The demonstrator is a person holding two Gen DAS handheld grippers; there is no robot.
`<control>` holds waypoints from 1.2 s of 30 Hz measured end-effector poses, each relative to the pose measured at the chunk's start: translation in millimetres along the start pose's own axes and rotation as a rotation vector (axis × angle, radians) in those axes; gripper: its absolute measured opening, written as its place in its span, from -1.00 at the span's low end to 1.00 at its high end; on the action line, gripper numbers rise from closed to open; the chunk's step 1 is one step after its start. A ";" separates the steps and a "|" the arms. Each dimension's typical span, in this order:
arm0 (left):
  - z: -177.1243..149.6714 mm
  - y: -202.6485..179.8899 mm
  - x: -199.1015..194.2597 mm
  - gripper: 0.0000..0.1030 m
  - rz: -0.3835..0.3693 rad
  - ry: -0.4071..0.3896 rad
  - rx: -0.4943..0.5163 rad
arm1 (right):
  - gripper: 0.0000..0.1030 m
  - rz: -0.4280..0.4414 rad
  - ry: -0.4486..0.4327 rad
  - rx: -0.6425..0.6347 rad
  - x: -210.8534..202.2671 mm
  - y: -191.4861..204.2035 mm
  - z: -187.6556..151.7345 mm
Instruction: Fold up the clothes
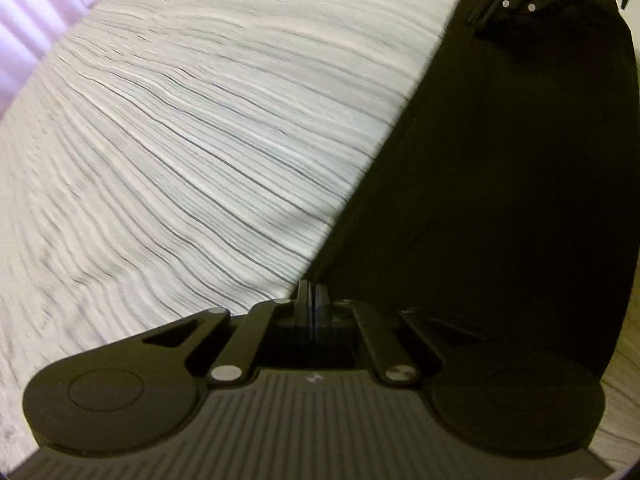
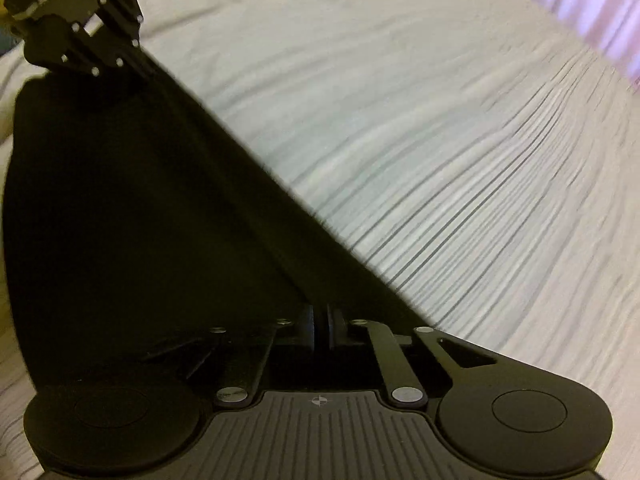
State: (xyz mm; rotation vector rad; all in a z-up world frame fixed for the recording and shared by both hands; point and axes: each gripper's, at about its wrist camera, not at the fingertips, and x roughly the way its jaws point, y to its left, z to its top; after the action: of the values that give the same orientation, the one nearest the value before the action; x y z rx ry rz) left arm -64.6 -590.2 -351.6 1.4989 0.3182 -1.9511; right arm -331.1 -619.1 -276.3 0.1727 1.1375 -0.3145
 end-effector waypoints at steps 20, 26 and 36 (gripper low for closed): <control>-23.9 -28.4 -13.2 -0.66 0.073 0.054 -0.180 | 0.24 -0.207 -0.110 0.724 -39.8 -48.1 -145.8; -29.5 -72.6 -23.4 -0.80 0.094 0.099 -0.151 | 0.24 -0.499 -0.073 1.055 -107.1 -95.2 -254.9; 46.3 -172.8 -39.0 -0.70 -0.011 0.026 -0.042 | 0.24 -0.373 -0.108 1.077 -119.5 -39.1 -299.1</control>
State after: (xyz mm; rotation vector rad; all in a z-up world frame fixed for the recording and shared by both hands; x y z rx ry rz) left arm -202.4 -471.0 -333.5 1.4996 0.3766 -1.9234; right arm -647.7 -549.5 -290.1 0.8793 0.7868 -1.2408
